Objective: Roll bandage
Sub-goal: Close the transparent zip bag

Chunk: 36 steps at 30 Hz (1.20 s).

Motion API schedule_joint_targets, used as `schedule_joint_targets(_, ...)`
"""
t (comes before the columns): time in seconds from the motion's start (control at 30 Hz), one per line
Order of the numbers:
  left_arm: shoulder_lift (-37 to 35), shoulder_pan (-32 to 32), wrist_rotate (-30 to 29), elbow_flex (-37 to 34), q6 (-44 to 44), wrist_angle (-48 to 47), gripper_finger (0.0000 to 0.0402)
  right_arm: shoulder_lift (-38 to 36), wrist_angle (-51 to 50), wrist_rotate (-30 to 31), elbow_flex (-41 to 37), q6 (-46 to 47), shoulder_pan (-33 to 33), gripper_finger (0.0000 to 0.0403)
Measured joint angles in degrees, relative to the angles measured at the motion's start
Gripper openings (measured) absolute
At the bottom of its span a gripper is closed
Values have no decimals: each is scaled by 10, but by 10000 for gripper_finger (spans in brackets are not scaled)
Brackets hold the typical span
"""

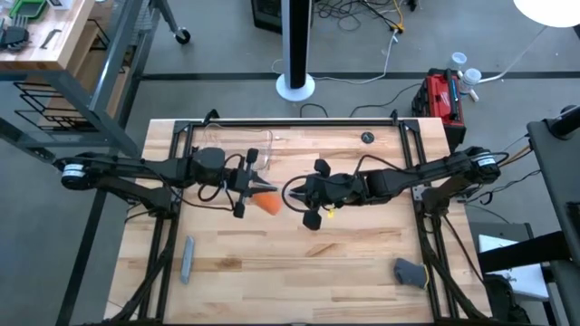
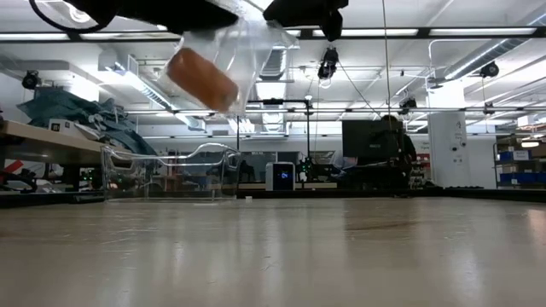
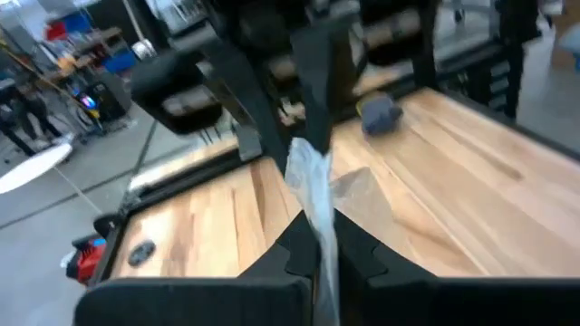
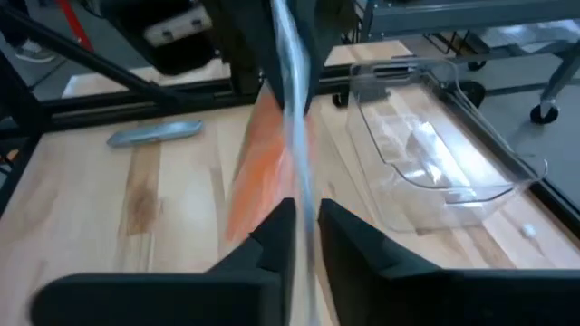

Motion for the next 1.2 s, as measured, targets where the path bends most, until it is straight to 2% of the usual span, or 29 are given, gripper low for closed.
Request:
schedule_joint_targets(0.17,0,0,-1,0,40,-29,1,-1,0,-5,0,1,0,100)
schedule_joint_targets(0.27,1,-2,-2,0,77,-39,0,-1,4,-38,0,3,-2,121)
schedule_joint_targets(0.37,2,-7,3,0,115,-45,0,-1,9,-64,0,10,-4,133)
schedule_joint_targets(0.63,2,-21,7,0,148,-31,0,-1,13,-63,0,4,-4,143)
schedule_joint_targets(0.7,2,-21,7,0,148,-27,0,-1,13,-63,0,4,-4,139)
schedule_joint_targets(0.77,2,-21,7,0,148,-26,0,-1,13,-63,0,7,-4,117)
schedule_joint_targets(0.87,2,-21,7,0,148,-27,0,-1,13,-64,0,-1,-4,38)
schedule_joint_targets(0.93,2,-21,6,0,148,-26,0,-1,9,-71,0,-14,-4,13)
schedule_joint_targets(1.2,2,-21,7,0,148,-25,0,-1,-23,-79,0,11,-4,97)
